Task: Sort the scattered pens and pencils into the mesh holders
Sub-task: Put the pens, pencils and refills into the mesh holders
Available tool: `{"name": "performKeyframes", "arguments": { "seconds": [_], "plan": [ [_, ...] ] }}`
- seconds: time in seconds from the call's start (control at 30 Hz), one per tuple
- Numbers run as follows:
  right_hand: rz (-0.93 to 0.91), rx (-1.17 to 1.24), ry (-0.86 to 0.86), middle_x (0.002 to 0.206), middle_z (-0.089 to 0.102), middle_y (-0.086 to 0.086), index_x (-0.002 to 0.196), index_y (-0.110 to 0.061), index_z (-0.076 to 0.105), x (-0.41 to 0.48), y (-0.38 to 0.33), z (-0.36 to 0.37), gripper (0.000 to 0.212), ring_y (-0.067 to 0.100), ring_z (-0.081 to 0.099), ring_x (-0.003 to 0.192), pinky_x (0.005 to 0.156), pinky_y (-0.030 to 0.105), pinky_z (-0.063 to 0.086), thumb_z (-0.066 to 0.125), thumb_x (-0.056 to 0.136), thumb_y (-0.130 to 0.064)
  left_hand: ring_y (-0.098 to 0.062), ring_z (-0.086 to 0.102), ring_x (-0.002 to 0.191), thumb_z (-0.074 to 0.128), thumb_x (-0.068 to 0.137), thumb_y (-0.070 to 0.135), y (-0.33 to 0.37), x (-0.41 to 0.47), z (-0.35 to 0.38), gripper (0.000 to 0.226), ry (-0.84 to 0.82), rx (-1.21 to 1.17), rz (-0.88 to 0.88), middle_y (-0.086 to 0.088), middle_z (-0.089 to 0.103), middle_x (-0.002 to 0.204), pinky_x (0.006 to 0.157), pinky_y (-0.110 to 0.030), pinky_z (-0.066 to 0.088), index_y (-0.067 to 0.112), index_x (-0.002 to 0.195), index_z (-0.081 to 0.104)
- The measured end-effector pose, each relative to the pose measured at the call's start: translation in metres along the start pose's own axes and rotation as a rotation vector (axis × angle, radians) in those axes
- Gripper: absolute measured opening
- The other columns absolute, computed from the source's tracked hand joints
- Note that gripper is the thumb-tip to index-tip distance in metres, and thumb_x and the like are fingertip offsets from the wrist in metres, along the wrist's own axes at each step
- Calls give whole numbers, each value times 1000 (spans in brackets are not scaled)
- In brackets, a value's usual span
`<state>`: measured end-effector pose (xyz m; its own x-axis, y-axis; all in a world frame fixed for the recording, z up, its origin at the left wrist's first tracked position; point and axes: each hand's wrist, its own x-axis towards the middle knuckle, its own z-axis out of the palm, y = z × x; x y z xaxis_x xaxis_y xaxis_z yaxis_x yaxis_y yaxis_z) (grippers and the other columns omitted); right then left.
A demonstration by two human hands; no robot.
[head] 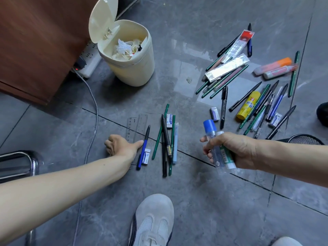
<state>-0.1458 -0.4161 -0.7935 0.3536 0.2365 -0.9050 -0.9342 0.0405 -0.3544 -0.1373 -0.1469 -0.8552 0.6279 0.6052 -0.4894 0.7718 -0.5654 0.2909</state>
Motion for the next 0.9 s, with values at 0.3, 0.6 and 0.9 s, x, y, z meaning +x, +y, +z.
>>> {"name": "performKeyframes", "arguments": {
  "seconds": [0.3, 0.6, 0.9],
  "plan": [
    [3, -23, 16, 61, 55, 10, 94, -9, 56, -1, 5, -4, 18, 17, 51, 46, 47, 25, 48, 51, 85, 6, -31, 54, 111, 81, 71, 26, 11, 9, 4, 38, -141, -18, 6, -12, 66, 111, 95, -38, 47, 8, 102, 68],
    [3, 6, 20, 62, 58, 10, 91, -8, 57, -6, 8, -9, 15, 18, 54, 48, 50, 26, 51, 56, 84, 5, -22, 55, 87, 61, 87, 11, 22, -5, -6, 28, -85, -84, 267, -3, 57, 93, 70, -29, 39, 15, 111, 47],
    [-73, -31, 8, 67, 62, 7, 97, -9, 52, -21, -7, -11, 34, 16, 58, 54, 54, 27, 52, 75, 74, -19, -13, 62, 71, 58, 89, 3, 89, -73, -17, 12, -822, -393, 409, -6, 64, 82, 58, -26, 50, 14, 88, 53]
  ]
}}
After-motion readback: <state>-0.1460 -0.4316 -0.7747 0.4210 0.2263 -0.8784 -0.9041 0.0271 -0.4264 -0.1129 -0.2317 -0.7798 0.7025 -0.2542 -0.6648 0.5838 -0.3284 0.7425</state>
